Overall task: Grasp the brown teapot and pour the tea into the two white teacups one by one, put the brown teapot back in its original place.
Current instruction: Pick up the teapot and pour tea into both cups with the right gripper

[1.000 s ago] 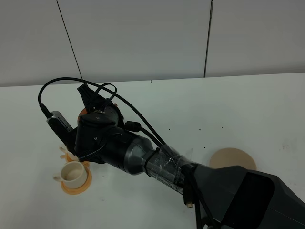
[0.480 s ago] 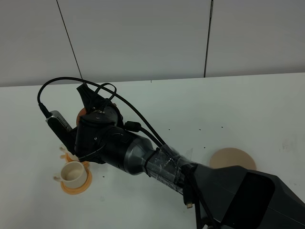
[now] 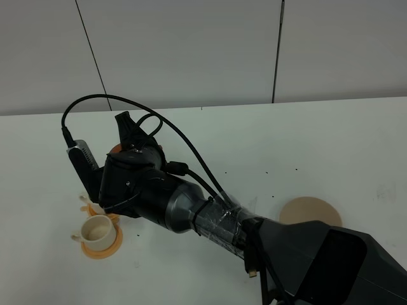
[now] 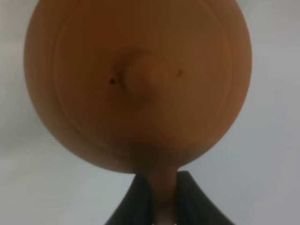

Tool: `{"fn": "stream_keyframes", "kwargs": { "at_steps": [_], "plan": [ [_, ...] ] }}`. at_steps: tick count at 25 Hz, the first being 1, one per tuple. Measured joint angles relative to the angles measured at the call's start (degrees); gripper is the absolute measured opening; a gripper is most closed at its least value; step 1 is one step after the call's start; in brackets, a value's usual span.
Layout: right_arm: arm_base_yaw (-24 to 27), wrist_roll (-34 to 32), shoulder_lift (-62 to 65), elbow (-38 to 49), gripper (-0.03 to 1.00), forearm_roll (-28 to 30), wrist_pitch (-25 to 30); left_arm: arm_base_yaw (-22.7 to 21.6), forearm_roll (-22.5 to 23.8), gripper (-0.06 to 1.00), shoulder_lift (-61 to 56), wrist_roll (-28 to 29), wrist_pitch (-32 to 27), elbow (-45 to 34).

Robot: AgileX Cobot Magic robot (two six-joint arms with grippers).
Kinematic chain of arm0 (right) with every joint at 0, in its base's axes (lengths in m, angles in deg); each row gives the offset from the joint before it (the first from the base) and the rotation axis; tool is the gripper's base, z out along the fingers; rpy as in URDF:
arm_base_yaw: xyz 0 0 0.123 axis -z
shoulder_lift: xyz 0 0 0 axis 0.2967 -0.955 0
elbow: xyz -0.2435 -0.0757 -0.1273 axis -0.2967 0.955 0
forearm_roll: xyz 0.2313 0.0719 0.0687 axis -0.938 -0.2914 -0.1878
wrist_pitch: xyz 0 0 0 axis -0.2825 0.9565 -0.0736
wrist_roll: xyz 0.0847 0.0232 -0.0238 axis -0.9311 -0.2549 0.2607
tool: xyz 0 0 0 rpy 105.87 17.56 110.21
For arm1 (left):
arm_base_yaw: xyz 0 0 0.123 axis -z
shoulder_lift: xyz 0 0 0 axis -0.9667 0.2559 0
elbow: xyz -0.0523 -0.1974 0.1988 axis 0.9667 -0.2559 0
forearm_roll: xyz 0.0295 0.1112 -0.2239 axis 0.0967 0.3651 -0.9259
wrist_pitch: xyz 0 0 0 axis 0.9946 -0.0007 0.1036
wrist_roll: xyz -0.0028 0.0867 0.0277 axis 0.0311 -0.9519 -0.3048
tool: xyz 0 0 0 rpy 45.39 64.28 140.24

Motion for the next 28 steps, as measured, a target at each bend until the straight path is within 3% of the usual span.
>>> {"fn": "stream_keyframes", "kwargs": {
  "at_steps": [8,17,28],
  "plan": [
    [0.0,-6.5,0.4,0.0,0.09,-5.2,3.9,0.0,0.0,0.43,0.0,0.0,0.0,0.0],
    [0.0,-15.8,7.2,-0.6,0.09,-14.5,16.2,0.0,0.0,0.43,0.0,0.0,0.0,0.0],
    [0.0,-21.2,10.6,-0.7,0.09,-31.6,17.4,0.0,0.0,0.43,0.0,0.0,0.0,0.0]
  ]
}}
